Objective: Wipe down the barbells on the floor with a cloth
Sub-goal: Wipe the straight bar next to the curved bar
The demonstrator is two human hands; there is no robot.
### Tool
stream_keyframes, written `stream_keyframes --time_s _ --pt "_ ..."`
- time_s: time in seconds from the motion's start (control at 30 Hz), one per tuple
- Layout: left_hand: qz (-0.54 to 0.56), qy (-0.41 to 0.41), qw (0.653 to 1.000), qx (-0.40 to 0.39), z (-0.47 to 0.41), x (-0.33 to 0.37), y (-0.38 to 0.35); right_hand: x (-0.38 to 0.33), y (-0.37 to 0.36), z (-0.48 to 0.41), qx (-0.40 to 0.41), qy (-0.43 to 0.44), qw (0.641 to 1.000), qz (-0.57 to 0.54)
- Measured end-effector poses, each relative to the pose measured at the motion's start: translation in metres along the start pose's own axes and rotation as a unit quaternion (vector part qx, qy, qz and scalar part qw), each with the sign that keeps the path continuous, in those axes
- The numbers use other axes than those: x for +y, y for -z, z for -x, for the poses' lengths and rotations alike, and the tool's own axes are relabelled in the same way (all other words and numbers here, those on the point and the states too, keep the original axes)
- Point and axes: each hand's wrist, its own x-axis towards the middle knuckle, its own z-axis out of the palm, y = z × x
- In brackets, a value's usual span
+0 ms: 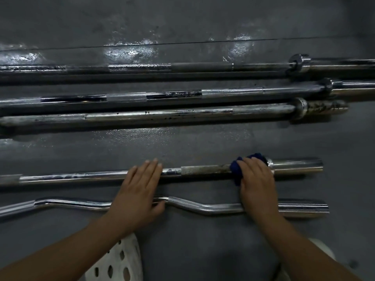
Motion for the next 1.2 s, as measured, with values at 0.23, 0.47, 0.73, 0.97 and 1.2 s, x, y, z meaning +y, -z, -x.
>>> stream_keyframes --time_s 0.23,0.47,0.73,0.97,1.2 --pt "-0.011 0.008 1.0 0.019 -0.029 -0.009 0.009 -0.008 -0.002 -0.057 -0.012 -0.021 0.997 -0.067" --pt "-0.021 0.008 0.999 0.022 -0.037 -0.018 0.014 -0.058 -0.018 -0.07 0.086 -0.171 0.976 -0.106" --pt "-0.012 0.011 0.999 0.043 -0.038 -0.018 0.016 -0.034 -0.001 -0.07 0.008 -0.03 0.997 -0.07" --pt "0.008 0.031 0.996 0.083 -0.038 -0.005 0.022 -0.089 -0.006 -0.056 0.006 -0.103 0.982 -0.158" --pt "0.024 0.042 0.994 0.096 -0.015 0.012 0.021 -0.138 0.016 -0.045 -0.085 -0.144 0.91 -0.38"
